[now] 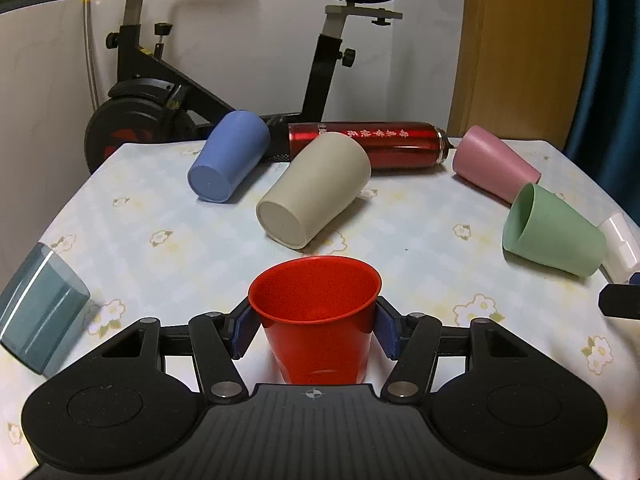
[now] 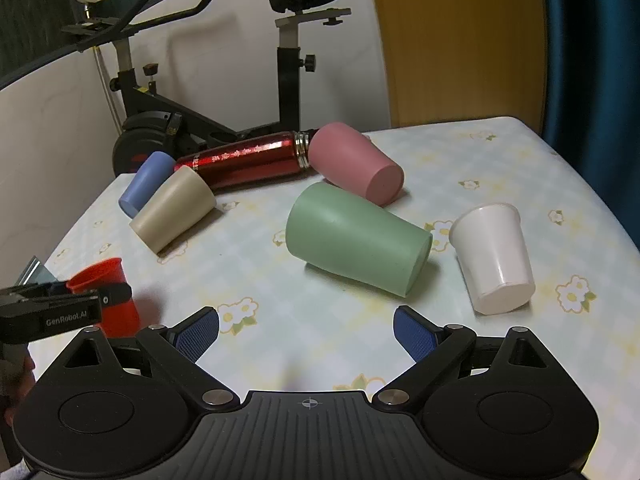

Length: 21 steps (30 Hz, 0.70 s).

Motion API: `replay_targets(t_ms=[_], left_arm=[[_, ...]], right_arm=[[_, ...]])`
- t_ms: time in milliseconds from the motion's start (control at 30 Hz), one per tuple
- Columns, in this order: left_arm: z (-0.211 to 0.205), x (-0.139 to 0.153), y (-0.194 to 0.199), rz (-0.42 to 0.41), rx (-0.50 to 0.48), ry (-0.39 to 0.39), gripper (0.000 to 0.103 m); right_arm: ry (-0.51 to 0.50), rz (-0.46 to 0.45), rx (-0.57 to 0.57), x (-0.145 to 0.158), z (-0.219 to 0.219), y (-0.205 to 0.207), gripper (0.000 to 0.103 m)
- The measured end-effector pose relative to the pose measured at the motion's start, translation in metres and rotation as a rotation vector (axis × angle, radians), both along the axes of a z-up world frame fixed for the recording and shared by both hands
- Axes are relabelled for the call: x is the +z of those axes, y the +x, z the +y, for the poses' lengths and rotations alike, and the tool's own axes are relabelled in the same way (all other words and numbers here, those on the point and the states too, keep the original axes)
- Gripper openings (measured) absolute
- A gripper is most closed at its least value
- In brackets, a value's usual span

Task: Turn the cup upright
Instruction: 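Lift the red cup with the left gripper and carry it across the cloth, then set the red cup down rim up and open the left gripper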

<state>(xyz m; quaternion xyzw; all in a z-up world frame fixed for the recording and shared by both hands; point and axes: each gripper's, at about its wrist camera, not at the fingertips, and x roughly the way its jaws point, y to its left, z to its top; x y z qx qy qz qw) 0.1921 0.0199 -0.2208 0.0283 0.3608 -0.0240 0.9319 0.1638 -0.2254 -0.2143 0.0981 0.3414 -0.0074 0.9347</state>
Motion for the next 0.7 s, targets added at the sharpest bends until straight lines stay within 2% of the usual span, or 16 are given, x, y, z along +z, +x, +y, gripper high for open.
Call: replay_targets(t_ms=[200, 533, 700], left_arm=[[0.0, 0.002, -0.003, 0.031, -0.003, -0.005, 0.062], [0.007, 0.001, -0.011, 0.12, 0.014, -0.066, 0.061], [0.006, 0.002, -0.014, 0.152, 0.017, -0.063, 0.061]], right_arm=[[0.0, -0.001, 0.006, 0.0, 0.001, 0.0, 0.093], [0.007, 0.001, 0.009, 0.0, 0.0, -0.001, 0.093], [0.007, 0.001, 0.011, 0.0, 0.001, -0.001, 0.093]])
